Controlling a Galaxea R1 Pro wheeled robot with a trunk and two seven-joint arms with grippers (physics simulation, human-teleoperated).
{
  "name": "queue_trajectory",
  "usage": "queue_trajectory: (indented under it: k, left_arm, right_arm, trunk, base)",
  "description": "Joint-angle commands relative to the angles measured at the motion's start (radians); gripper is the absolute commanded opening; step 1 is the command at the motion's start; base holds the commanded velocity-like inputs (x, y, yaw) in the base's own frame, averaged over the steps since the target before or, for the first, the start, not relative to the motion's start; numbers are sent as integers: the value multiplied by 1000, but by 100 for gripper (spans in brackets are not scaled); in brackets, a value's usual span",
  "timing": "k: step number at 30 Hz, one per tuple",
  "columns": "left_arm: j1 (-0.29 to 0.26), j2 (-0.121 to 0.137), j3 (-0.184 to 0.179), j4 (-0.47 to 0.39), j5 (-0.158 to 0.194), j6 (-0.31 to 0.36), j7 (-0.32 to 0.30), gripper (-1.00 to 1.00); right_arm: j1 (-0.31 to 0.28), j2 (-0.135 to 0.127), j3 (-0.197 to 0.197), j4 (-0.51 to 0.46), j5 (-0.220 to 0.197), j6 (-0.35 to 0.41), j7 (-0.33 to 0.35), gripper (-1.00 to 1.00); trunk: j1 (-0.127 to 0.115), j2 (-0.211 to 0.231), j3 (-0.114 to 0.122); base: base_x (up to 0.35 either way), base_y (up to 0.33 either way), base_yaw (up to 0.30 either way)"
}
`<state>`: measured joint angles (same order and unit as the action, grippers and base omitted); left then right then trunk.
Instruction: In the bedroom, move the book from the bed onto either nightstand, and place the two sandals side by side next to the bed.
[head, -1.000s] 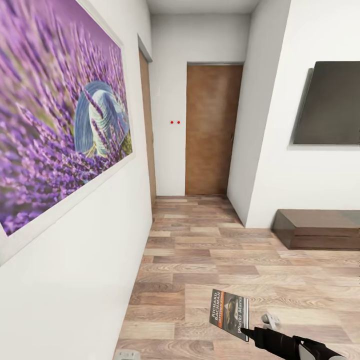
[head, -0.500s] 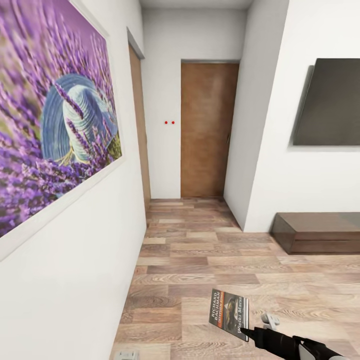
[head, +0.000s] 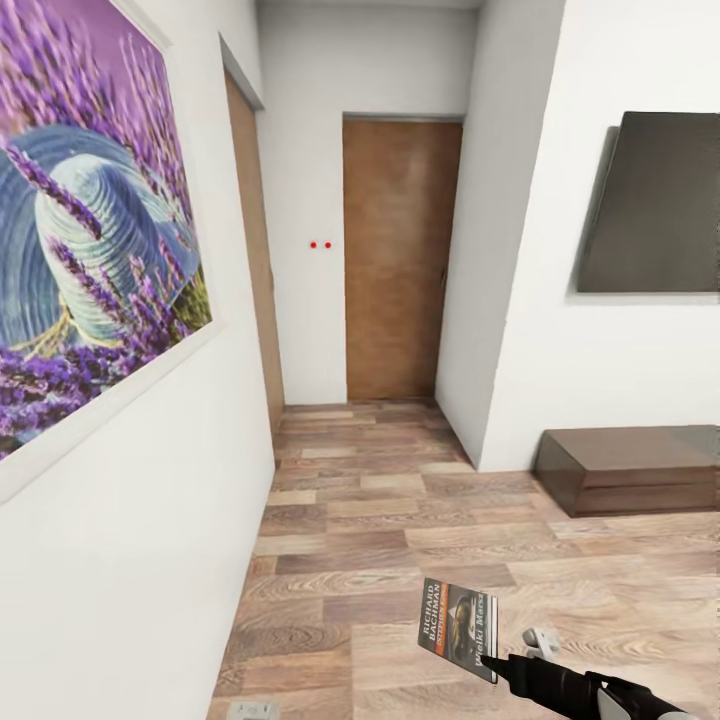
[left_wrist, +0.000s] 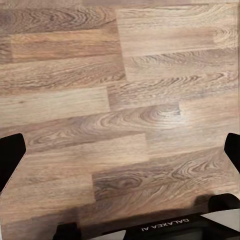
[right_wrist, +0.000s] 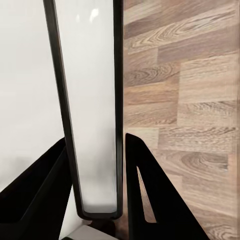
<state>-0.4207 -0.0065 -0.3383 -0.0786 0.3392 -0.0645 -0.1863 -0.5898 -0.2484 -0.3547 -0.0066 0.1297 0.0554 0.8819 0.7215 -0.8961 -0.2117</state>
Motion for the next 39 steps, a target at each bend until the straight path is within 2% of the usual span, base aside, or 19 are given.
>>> queue_trajectory:
  k: [1,16,33,39]
  left_arm:
    - [-1,0,-8,2,10,-4,-2,100]
    - [-1,0,-8,2,10,-4,-2,100]
    - [-1,0,-8,2,10,-4,-2,100]
    - [-1,0,-8,2,10,-4,-2,100]
  right_arm:
    - [-1,0,-15,-1,7,6,3,-100]
    - [0,0,-14,-1,7,6,4,-100]
    - [-1,0,-14,-1,7,4,5,-100]
    - [-1,0,-15,-1,7,4,4,-100]
  trunk:
    - [1,-1,-1]
    - [1,-1,-1]
    - [1,-1,-1]
    - [1,-1,-1]
  base:
    - [325,0,-90]
    - [325,0,-63]
    - [324,0,-239]
    - [92,0,-255]
